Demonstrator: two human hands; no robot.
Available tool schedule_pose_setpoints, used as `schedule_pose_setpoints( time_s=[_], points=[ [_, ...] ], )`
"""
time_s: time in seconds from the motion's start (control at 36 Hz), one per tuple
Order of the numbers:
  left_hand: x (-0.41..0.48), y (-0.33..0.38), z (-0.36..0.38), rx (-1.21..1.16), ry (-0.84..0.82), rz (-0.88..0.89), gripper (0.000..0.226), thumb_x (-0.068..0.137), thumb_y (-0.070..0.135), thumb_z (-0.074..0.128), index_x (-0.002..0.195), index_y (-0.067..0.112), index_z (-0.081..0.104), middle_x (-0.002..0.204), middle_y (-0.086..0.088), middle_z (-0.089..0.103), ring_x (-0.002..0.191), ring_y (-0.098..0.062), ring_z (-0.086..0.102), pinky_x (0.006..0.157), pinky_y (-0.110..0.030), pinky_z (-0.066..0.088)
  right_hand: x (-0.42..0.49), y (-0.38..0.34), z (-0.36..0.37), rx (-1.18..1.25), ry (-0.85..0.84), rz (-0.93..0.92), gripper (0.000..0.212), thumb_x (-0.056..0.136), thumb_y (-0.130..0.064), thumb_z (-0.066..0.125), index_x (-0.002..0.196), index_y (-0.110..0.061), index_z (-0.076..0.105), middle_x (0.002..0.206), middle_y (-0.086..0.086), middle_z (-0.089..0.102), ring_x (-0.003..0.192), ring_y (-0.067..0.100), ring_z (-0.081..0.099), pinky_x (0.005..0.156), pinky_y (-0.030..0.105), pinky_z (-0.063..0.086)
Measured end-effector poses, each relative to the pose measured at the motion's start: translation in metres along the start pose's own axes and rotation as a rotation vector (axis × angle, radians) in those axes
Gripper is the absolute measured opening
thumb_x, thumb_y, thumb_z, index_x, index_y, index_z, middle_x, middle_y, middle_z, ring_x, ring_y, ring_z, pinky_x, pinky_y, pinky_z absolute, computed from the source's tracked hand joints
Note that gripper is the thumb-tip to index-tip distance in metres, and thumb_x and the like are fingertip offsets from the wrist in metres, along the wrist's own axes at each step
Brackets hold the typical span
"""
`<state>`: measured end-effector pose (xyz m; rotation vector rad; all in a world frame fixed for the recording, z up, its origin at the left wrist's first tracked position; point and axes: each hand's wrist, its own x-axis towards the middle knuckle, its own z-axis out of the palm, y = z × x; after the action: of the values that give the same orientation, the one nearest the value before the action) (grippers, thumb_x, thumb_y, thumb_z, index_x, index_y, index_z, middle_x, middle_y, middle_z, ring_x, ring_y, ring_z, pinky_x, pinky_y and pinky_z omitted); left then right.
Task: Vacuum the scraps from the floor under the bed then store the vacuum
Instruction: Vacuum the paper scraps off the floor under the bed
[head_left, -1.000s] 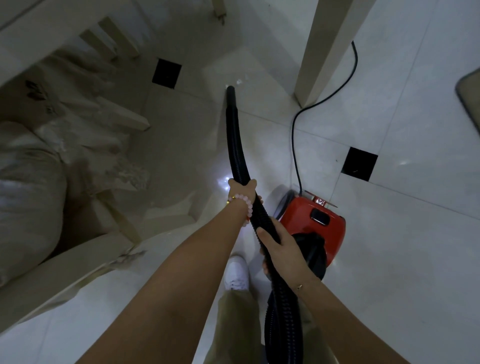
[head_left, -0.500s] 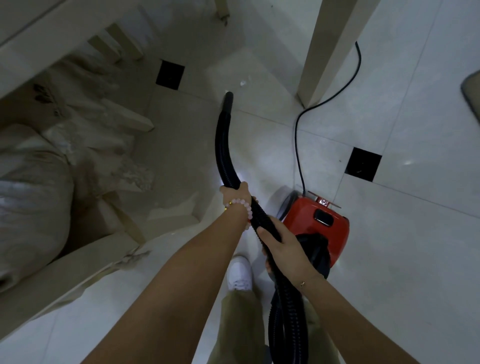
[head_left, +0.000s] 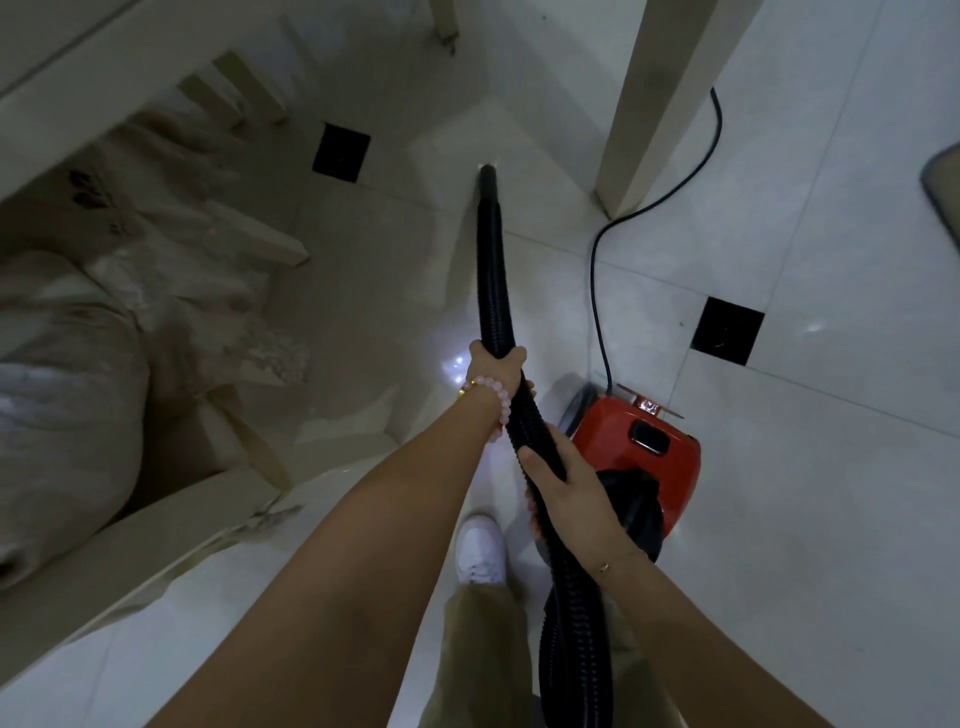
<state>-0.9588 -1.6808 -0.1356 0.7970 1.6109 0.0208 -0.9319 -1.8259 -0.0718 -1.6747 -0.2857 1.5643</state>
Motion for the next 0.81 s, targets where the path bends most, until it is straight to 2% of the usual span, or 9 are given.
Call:
schedule_pose_setpoints(
  time_s=[0.14, 0.31, 0.5, 0.61, 0.69, 0.81],
  points=[
    [0.000, 0.004, 0.005, -0.005, 0.016, 0.003, 0.040, 0.087, 0.020, 0.055, 0.121, 0.003, 0.042, 0.088, -0.013, 0.053, 0.077, -0.027, 0.056, 0.087, -0.055, 0.054, 0.003, -0.002, -0.006, -0.015, 0.005, -0.008, 0.024, 0.095, -0.031, 0.050, 0.104, -0.053, 0.052, 0.075, -0.001, 0.059, 0.072, 0.018, 0.056, 0.074, 0.037, 0.052],
    [0.003, -0.002, 0.004, -0.041, 0.069, -0.001, 0.024, 0.086, 0.019, 0.056, 0.101, 0.009, 0.041, 0.093, -0.013, 0.052, 0.082, -0.027, 0.054, 0.089, -0.057, 0.053, 0.002, -0.003, -0.004, -0.016, 0.000, -0.007, 0.023, 0.095, -0.031, 0.050, 0.105, -0.053, 0.052, 0.076, 0.004, 0.057, 0.070, 0.019, 0.055, 0.073, 0.038, 0.052],
    [0.005, -0.003, 0.001, -0.052, 0.111, 0.002, 0.028, 0.085, 0.019, 0.056, 0.105, 0.005, 0.043, 0.074, -0.010, 0.052, 0.076, -0.027, 0.056, 0.084, -0.058, 0.054, 0.004, -0.001, -0.002, -0.018, -0.012, 0.010, 0.025, 0.095, -0.030, 0.050, 0.103, -0.054, 0.051, 0.077, 0.006, 0.057, 0.070, 0.018, 0.055, 0.072, 0.036, 0.052],
    [0.002, -0.001, 0.006, -0.034, 0.221, 0.039, 0.029, 0.086, 0.020, 0.055, 0.107, 0.003, 0.043, 0.092, -0.020, 0.058, 0.085, -0.034, 0.062, 0.086, -0.054, 0.054, 0.006, 0.000, -0.004, -0.030, 0.004, 0.014, 0.024, 0.095, -0.032, 0.051, 0.115, -0.046, 0.054, 0.075, 0.001, 0.058, 0.070, 0.017, 0.056, 0.070, 0.033, 0.051],
    [0.001, -0.004, 0.011, -0.071, 0.280, 0.034, 0.028, 0.087, 0.018, 0.056, 0.105, 0.003, 0.043, 0.096, -0.025, 0.061, 0.093, -0.043, 0.065, 0.084, -0.055, 0.054, 0.005, 0.000, -0.006, -0.039, -0.001, 0.016, 0.025, 0.095, -0.031, 0.050, 0.118, -0.042, 0.054, 0.074, -0.005, 0.058, 0.069, 0.013, 0.055, 0.068, 0.027, 0.049],
    [-0.004, -0.009, 0.011, -0.063, 0.297, 0.015, 0.040, 0.088, 0.021, 0.053, 0.119, -0.001, 0.041, 0.112, -0.032, 0.061, 0.098, -0.045, 0.065, 0.083, -0.054, 0.055, 0.002, 0.004, -0.008, -0.028, -0.015, 0.040, 0.027, 0.095, -0.032, 0.050, 0.120, -0.042, 0.053, 0.076, -0.011, 0.058, 0.069, 0.008, 0.055, 0.065, 0.025, 0.046]
  ],
)
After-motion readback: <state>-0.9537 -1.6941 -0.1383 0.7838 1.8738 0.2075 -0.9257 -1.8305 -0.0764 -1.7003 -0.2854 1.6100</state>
